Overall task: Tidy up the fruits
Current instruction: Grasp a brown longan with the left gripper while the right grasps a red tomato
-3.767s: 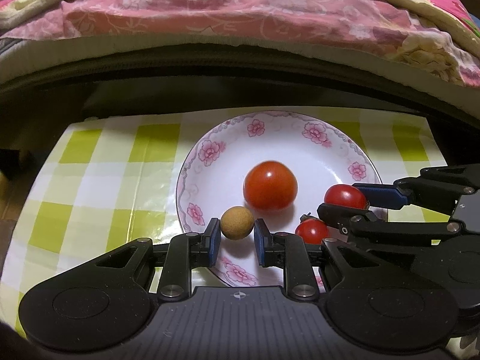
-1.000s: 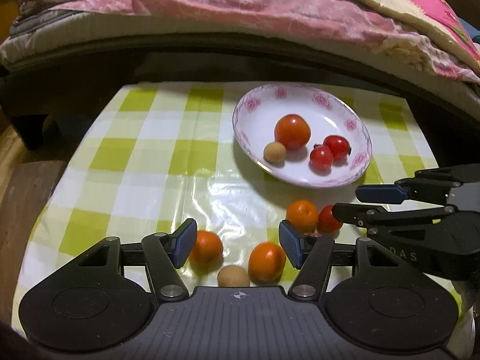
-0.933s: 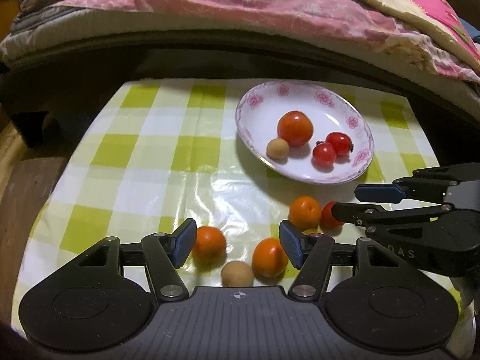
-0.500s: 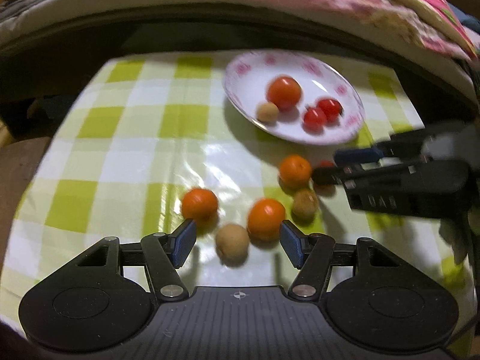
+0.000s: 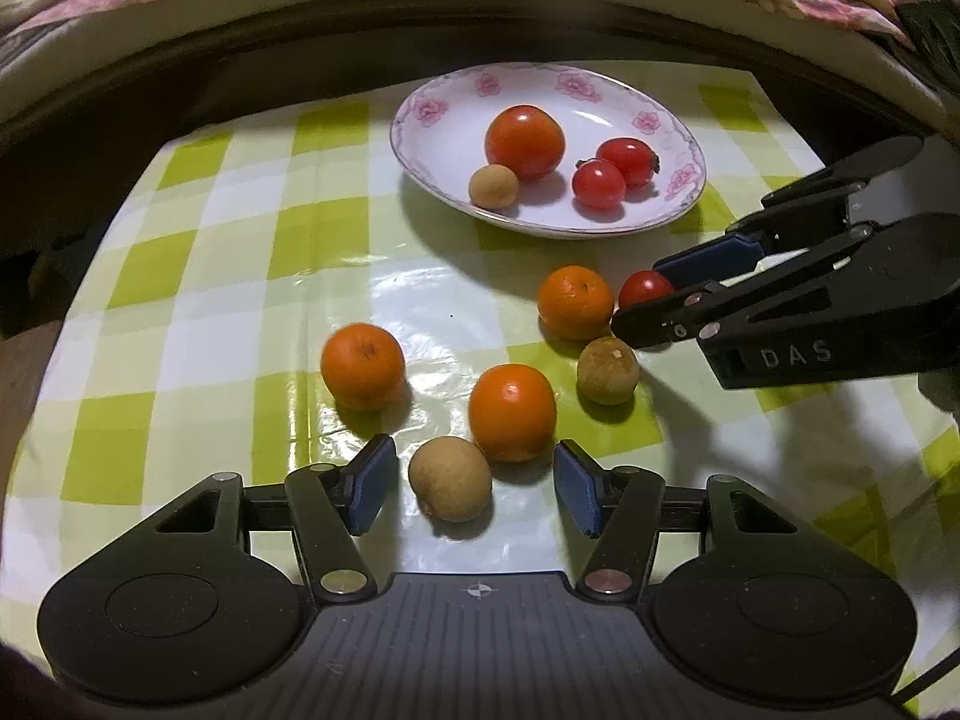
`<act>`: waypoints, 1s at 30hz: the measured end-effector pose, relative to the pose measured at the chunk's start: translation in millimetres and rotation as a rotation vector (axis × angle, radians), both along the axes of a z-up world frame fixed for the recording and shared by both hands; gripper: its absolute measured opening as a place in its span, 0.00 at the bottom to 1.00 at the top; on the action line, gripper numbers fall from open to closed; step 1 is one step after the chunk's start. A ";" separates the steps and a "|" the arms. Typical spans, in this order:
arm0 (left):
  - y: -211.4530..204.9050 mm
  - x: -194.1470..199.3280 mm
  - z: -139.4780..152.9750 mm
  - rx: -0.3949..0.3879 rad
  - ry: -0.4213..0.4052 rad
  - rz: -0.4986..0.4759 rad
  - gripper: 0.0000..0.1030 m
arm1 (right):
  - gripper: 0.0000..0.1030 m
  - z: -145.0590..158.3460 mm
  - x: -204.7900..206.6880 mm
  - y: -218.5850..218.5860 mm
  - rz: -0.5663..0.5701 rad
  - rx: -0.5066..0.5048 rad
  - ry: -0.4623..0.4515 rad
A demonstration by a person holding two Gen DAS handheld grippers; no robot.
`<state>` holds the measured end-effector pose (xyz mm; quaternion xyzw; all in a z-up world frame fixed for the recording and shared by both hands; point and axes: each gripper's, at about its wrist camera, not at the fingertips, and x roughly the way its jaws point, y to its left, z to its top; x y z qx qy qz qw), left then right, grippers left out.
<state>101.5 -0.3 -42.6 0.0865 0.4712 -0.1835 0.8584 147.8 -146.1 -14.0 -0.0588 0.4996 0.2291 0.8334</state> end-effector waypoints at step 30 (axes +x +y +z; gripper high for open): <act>-2.5 -10.9 0.5 -0.016 0.023 -0.026 0.41 | 0.34 -7.9 4.6 2.8 0.019 -0.047 -0.025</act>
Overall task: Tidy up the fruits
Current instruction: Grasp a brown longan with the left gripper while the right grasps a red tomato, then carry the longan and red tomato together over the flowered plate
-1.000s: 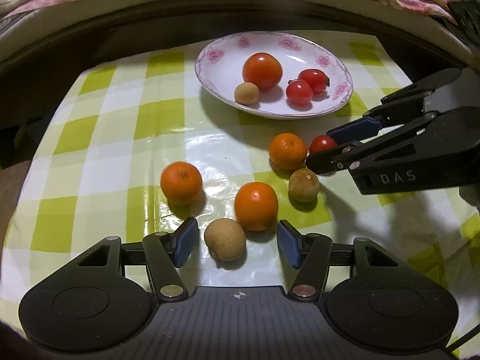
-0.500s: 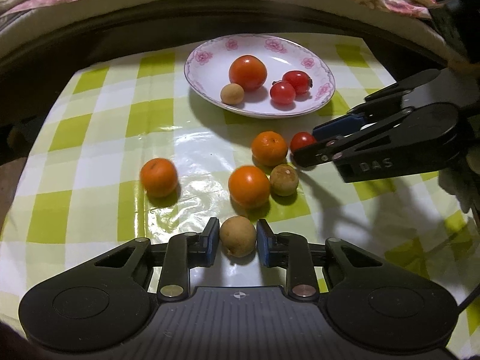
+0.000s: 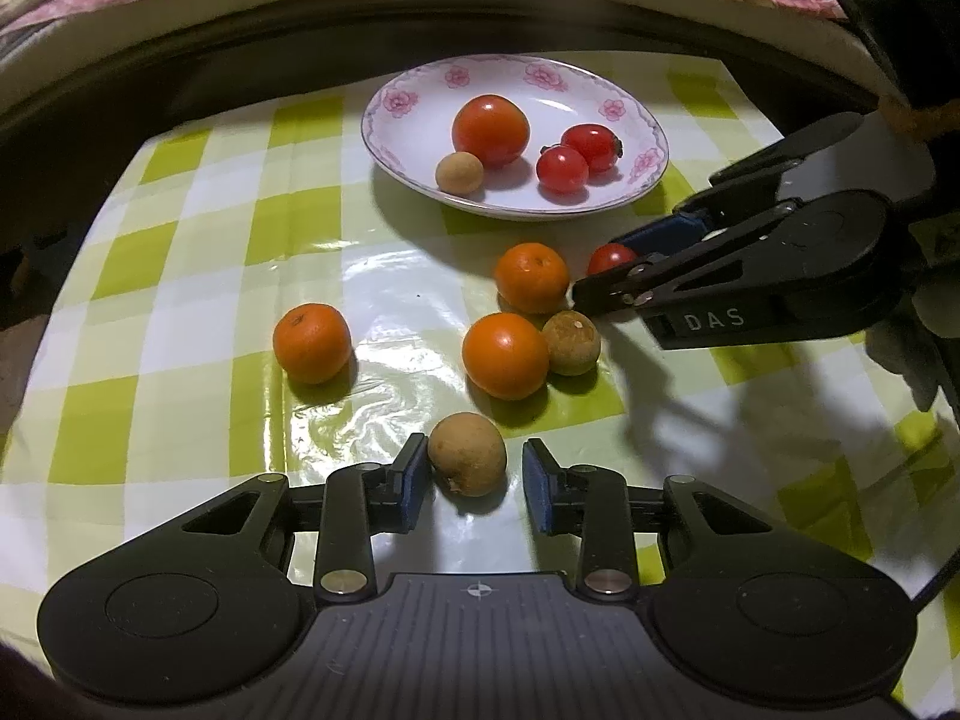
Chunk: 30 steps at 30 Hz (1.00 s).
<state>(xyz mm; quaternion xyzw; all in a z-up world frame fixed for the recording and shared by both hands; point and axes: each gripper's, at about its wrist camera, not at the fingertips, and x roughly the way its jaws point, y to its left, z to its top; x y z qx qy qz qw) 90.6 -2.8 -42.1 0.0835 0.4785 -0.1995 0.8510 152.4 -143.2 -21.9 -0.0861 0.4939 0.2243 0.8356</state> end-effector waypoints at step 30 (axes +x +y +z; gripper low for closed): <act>-20.6 -33.3 3.0 0.062 -0.008 -0.058 0.36 | 0.29 10.1 -78.6 -17.8 0.005 -0.062 0.020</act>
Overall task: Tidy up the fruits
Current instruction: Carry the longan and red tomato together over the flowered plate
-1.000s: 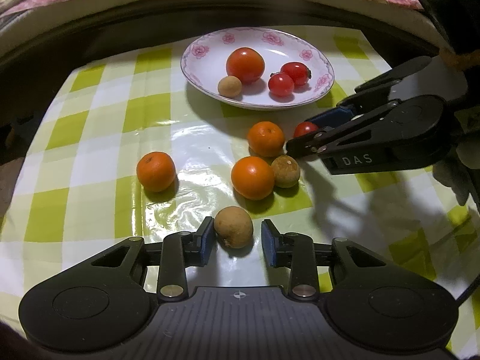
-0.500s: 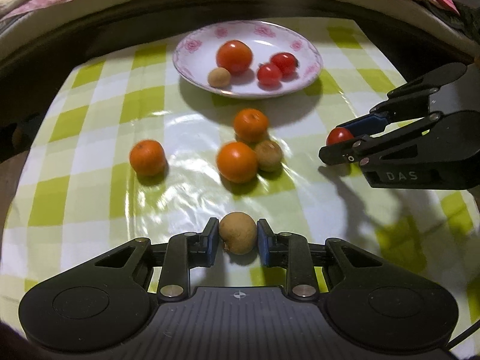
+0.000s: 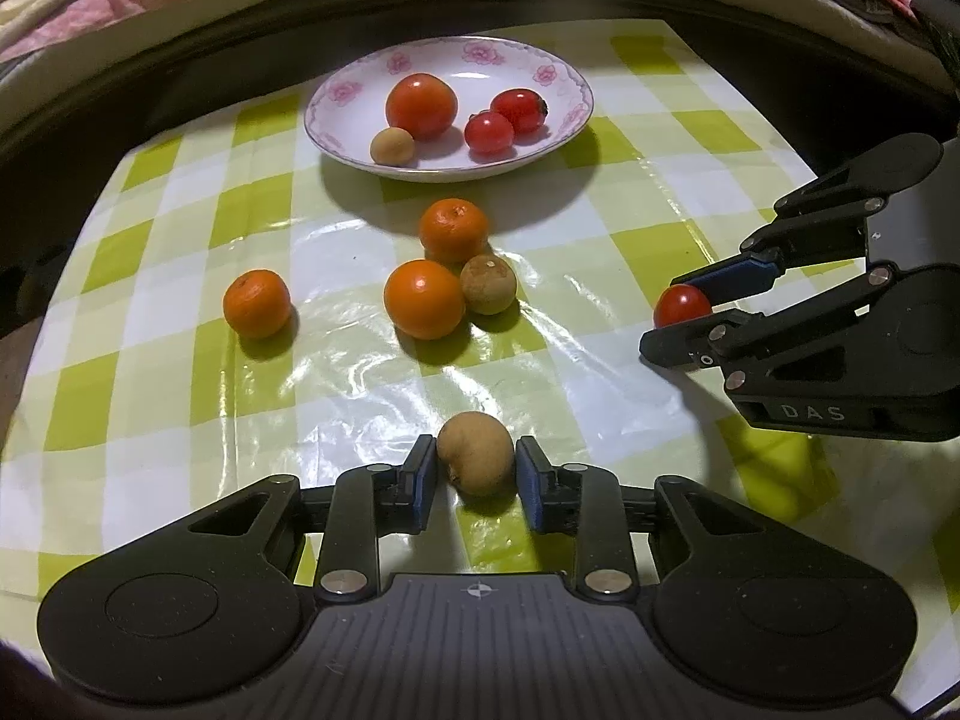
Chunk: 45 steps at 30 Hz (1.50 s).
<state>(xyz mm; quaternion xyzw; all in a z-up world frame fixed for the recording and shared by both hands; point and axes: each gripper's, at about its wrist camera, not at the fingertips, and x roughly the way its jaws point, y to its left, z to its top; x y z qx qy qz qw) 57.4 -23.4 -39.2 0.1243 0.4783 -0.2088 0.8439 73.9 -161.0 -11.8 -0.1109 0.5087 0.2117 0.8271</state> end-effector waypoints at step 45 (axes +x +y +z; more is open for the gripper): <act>-2.3 21.4 22.5 -0.068 -0.046 0.081 0.33 | 0.28 16.6 15.1 -5.5 -0.064 0.052 -0.054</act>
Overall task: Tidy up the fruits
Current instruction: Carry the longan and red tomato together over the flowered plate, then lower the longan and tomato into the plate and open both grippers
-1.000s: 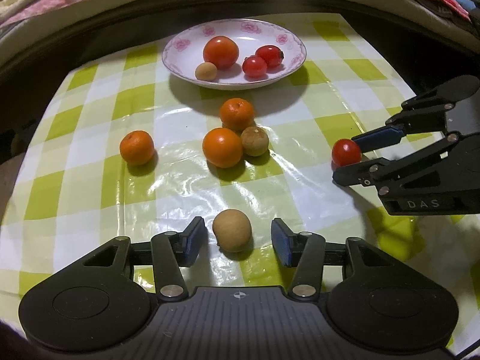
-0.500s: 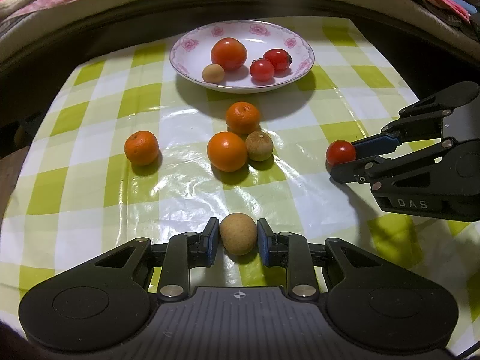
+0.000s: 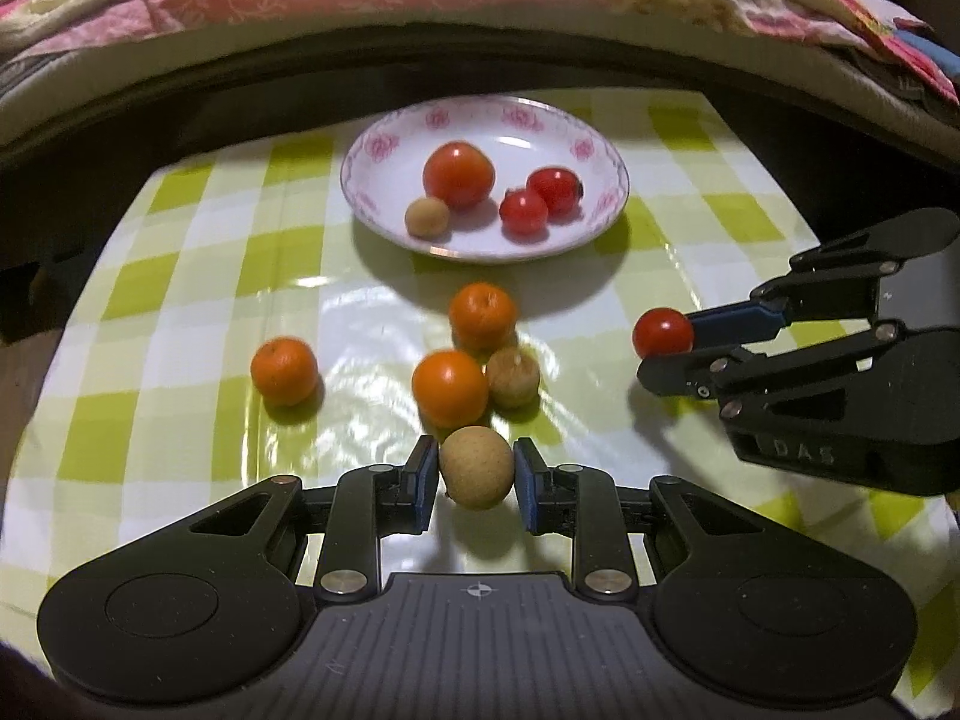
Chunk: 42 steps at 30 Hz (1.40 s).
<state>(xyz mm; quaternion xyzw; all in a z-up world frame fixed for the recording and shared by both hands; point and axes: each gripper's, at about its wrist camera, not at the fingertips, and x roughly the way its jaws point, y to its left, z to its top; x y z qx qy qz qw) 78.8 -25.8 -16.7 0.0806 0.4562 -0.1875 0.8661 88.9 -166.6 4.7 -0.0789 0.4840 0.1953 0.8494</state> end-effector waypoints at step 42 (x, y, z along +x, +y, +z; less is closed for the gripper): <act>-39.2 109.4 -5.4 -0.032 -0.038 0.071 0.32 | 0.28 -12.9 107.6 -17.3 -0.121 -0.002 -0.062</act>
